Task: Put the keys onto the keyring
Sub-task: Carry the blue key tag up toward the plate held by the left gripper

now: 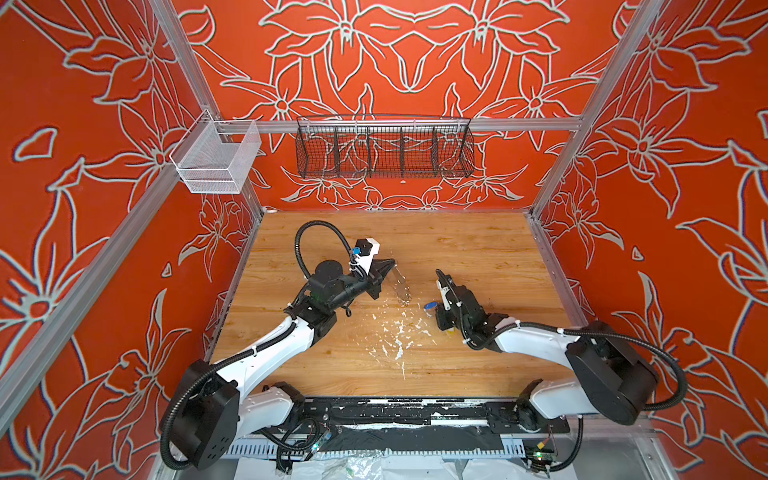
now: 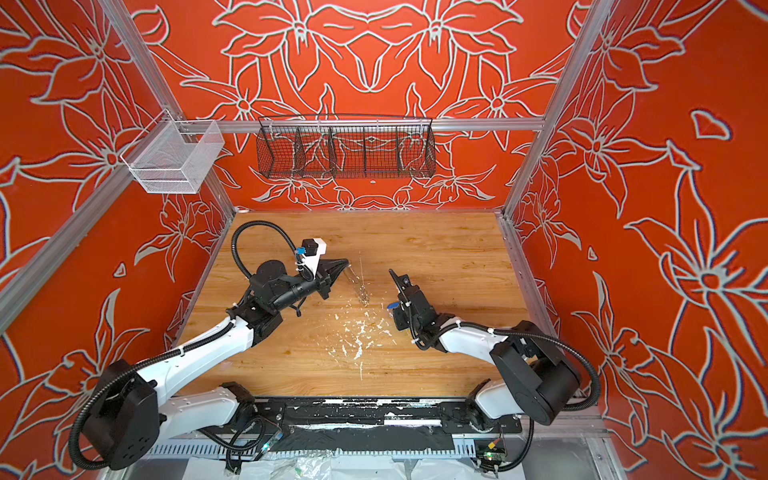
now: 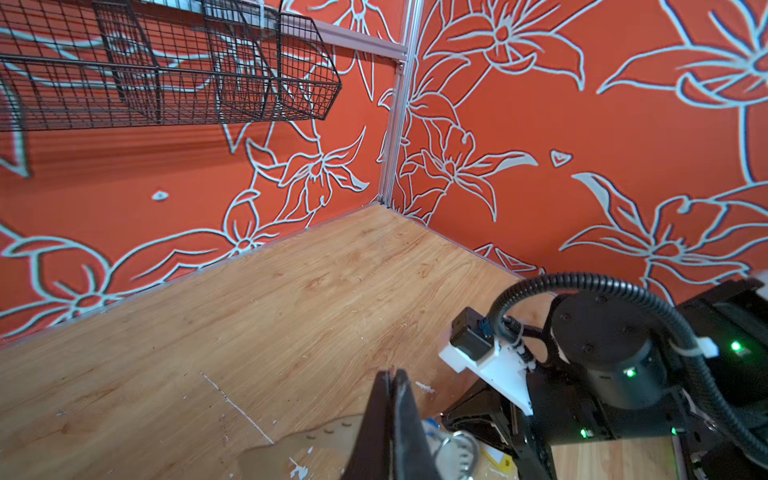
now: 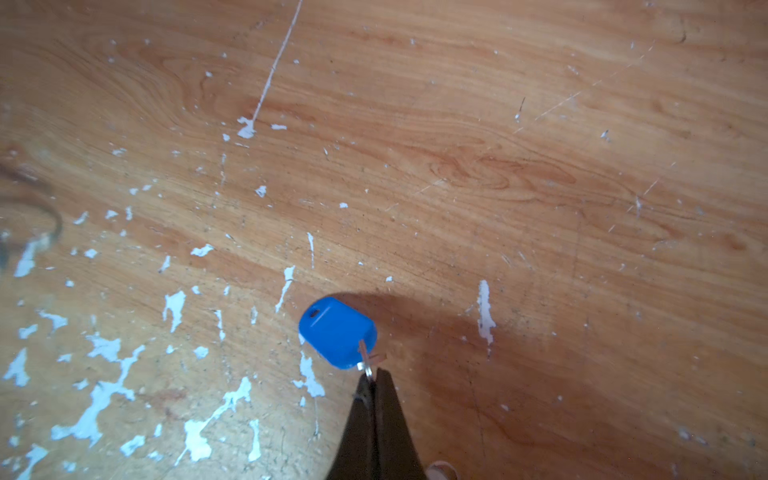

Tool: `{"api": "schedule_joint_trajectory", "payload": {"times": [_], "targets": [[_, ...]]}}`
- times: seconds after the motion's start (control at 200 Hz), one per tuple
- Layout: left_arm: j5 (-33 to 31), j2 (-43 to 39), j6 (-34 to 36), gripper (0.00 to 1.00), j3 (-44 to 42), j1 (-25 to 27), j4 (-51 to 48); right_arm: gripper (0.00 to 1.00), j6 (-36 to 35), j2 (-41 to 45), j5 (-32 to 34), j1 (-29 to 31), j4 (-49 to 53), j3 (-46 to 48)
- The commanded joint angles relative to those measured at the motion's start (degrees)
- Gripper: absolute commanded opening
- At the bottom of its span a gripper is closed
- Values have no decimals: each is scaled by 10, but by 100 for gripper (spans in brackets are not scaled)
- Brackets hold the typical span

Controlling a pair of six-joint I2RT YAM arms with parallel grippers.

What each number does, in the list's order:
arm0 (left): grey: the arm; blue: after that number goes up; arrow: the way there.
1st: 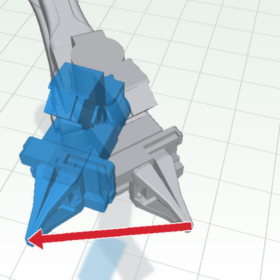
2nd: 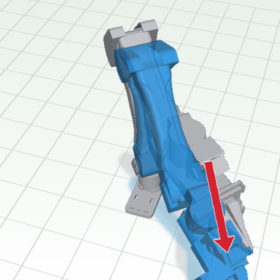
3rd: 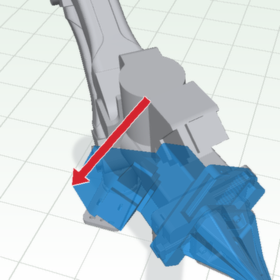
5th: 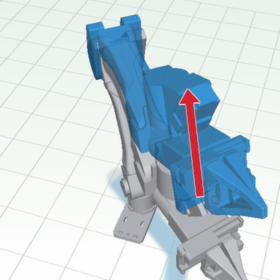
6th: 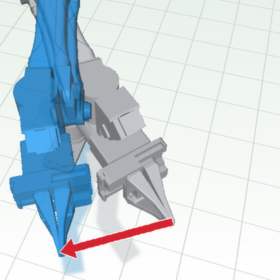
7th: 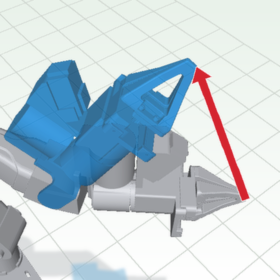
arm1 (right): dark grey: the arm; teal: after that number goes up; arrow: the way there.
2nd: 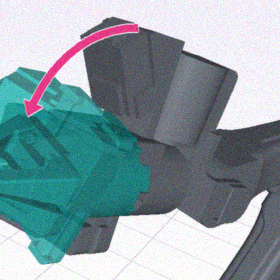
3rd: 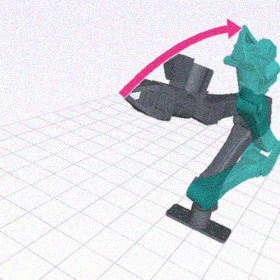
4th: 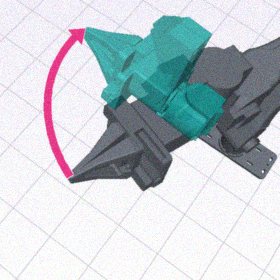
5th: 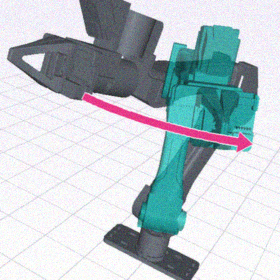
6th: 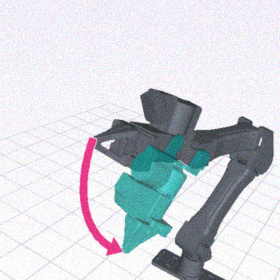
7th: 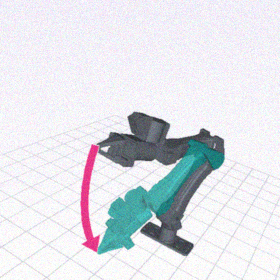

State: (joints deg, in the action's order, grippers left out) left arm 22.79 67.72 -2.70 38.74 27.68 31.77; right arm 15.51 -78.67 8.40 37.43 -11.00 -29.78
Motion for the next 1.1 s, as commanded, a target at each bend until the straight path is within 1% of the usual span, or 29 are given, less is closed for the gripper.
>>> {"api": "schedule_joint_trajectory", "payload": {"times": [0.0, 0.175, 0.285, 0.395, 0.505, 0.571, 0.696, 0.841, 1.016, 1.096], "targets": [[27, -1, 20, 0, 15, -3, 25, 0, 12, 41, -10, -2, 20, 18], [54, -1, 33, 0, 17, -3, 24, 0, 34, 120, -6, -2, 40, 38], [59, 4, 37, 0, 19, -3, 23, 0, 42, 171, -16, -1, 55, 47], [79, 8, 41, 0, 26, -3, 14, 0, 39, 222, -30, -1, 52, 62], [94, 12, 42, 0, 31, -3, 12, 0, 48, 259, -1, -1, 77, 56], [107, 16, 42, 0, 36, -3, 10, 0, 57, 268, 9, 0, 91, 44], [147, 21, 56, 0, 46, -3, 0, 0, 40, 267, -28, 9, 73, 28], [167, 21, 69, 0, 49, -2, -4, 0, 21, 254, 20, 41, 82, 1], [170, 16, 81, 0, 44, -2, -6, 0, 4, 269, 29, 66, 71, -3], [184, 18, 84, 0, 47, 0, -7, 0, -2, 285, 44, 79, 74, -3]]}}
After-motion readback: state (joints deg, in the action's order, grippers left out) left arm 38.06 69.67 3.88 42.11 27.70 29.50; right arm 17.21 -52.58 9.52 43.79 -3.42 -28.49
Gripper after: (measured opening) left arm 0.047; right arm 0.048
